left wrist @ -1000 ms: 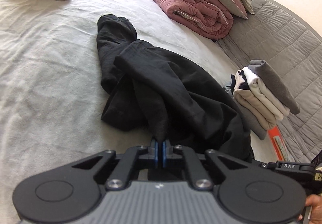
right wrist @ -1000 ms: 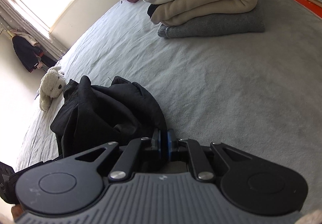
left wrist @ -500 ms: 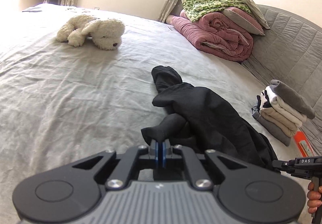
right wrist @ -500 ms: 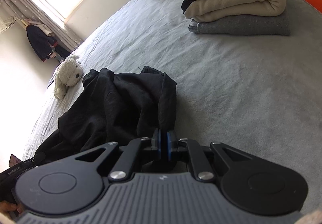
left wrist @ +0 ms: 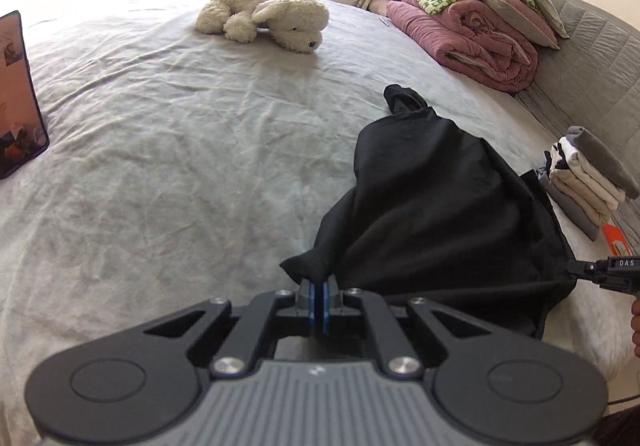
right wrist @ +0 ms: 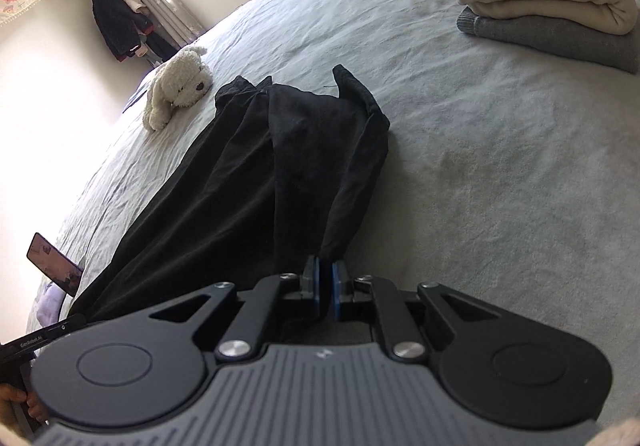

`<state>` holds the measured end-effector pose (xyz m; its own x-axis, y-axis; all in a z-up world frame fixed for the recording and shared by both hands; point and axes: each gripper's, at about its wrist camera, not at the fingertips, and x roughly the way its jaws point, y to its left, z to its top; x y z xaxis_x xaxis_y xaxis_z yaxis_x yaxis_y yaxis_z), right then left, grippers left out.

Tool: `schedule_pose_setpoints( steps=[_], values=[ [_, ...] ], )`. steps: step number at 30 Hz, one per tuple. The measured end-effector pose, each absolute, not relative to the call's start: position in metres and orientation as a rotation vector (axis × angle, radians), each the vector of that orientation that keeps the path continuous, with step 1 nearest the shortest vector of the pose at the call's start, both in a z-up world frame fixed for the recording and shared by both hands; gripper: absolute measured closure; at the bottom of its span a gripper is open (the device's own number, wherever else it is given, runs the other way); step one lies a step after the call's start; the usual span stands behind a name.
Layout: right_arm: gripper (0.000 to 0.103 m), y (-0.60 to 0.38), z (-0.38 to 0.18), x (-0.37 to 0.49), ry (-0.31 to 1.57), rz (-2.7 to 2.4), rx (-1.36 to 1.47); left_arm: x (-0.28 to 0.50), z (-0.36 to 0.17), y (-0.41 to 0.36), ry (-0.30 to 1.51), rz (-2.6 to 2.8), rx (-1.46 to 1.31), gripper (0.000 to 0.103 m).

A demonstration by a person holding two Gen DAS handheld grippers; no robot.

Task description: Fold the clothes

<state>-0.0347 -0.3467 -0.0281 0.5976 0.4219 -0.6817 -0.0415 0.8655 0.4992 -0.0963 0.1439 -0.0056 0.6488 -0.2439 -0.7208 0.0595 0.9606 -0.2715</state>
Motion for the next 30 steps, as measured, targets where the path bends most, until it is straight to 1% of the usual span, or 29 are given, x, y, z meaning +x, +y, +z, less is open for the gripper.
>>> schedule_pose_setpoints(
  steps=[5, 8, 10, 11, 12, 14, 19, 26, 27, 28, 29, 30],
  values=[
    [0.092, -0.33, -0.028, -0.033, 0.902, 0.295, 0.417, -0.102, -0.018, 0.144, 0.943, -0.228, -0.15, 0.1],
    [0.088, -0.327, -0.029, -0.027, 0.903, 0.278, 0.432, -0.106, -0.021, 0.138, 0.969, -0.269, -0.091, 0.1],
    [0.088, -0.328, -0.03, -0.021, 0.9, 0.259, 0.455, -0.111, -0.019, 0.134, 0.978, -0.311, -0.061, 0.1],
    [0.085, -0.328, -0.03, -0.018, 0.899, 0.249, 0.467, -0.113, -0.017, 0.133, 0.976, -0.34, -0.052, 0.1],
    [0.072, -0.329, -0.03, -0.016, 0.893, 0.234, 0.475, -0.115, -0.015, 0.131, 0.975, -0.369, -0.044, 0.1],
    [0.053, -0.331, -0.026, -0.01, 0.866, 0.202, 0.488, -0.121, -0.011, 0.129, 0.971, -0.435, -0.031, 0.1],
    [0.052, -0.33, -0.016, 0.007, 0.808, 0.179, 0.506, -0.132, -0.007, 0.12, 0.974, -0.631, -0.018, 0.1],
    [0.052, -0.303, -0.012, 0.03, 0.801, 0.217, 0.489, -0.135, -0.007, 0.107, 0.996, -0.809, 0.006, 0.098],
    [0.052, -0.299, -0.013, 0.033, 0.804, 0.219, 0.485, -0.131, -0.006, 0.109, 1.0, -0.81, -0.012, 0.096],
    [0.052, -0.295, -0.013, 0.036, 0.804, 0.219, 0.48, -0.128, -0.005, 0.11, 1.013, -0.818, -0.025, 0.09],
    [0.052, -0.292, -0.013, 0.039, 0.804, 0.218, 0.475, -0.125, -0.004, 0.112, 1.027, -0.827, -0.038, 0.087],
    [0.052, -0.289, -0.014, 0.042, 0.805, 0.218, 0.47, -0.122, -0.002, 0.112, 1.038, -0.836, -0.039, 0.077]
  ],
)
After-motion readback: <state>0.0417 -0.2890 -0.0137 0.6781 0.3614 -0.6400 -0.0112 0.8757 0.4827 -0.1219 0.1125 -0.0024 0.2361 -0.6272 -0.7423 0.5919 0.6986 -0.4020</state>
